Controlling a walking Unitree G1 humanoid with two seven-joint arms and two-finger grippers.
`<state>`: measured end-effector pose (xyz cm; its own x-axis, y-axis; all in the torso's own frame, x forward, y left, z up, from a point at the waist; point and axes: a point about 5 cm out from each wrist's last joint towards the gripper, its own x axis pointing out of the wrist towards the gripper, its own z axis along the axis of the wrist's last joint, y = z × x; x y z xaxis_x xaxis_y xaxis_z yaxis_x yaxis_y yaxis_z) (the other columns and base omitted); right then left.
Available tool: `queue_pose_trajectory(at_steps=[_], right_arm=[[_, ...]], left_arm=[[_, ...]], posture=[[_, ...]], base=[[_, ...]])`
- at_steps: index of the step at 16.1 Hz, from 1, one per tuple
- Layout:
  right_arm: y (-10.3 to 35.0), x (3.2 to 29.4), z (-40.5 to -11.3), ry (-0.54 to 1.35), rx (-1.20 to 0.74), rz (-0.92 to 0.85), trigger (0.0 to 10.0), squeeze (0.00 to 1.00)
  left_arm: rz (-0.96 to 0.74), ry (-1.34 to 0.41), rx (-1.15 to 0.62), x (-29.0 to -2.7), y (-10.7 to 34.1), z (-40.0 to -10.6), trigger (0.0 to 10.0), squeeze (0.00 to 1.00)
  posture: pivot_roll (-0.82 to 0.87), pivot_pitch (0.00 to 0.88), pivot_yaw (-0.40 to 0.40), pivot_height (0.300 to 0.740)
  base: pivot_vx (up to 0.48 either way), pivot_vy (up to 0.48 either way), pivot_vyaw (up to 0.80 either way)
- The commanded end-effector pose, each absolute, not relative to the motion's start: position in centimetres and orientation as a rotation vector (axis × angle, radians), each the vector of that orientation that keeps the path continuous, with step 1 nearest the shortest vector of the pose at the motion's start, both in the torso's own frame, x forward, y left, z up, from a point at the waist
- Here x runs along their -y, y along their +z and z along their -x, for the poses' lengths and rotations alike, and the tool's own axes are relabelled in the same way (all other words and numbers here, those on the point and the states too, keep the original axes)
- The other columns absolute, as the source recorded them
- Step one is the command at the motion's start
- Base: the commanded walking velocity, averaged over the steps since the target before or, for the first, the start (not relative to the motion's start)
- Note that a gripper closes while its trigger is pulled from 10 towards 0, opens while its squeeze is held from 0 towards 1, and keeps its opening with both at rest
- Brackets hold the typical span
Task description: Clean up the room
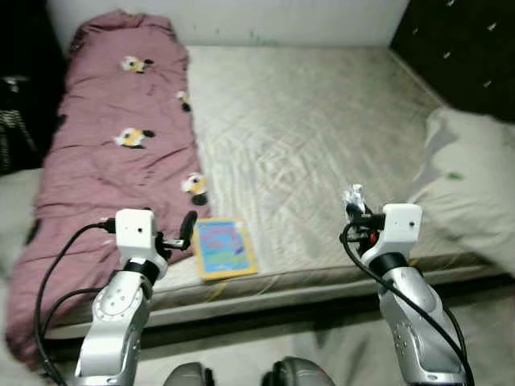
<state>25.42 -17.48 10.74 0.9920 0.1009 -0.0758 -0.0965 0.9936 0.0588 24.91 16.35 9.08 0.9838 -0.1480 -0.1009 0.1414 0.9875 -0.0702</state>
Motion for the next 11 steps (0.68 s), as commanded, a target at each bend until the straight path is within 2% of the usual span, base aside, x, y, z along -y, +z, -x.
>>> queue_pose_trajectory(at_steps=[1, 11], right_arm=[[10.71, 18.17, -25.22, 0.082, -0.080, -0.052, 10.0, 0.00], [10.88, 17.90, -25.31, 0.096, -0.064, -0.036, 10.0, 0.00]], left_arm=[[0.063, -0.158, -0.106, -15.88, 9.12, -24.93, 10.0, 0.00], [0.039, -0.132, -0.076, -16.47, 9.91, -25.39, 10.0, 0.00]], posture=[[-0.06, 0.090, -0.046, 0.740], [-0.05, 0.090, -0.045, 0.740]], base=[[0.000, 0.472, 0.00], [0.000, 0.471, 0.00]])
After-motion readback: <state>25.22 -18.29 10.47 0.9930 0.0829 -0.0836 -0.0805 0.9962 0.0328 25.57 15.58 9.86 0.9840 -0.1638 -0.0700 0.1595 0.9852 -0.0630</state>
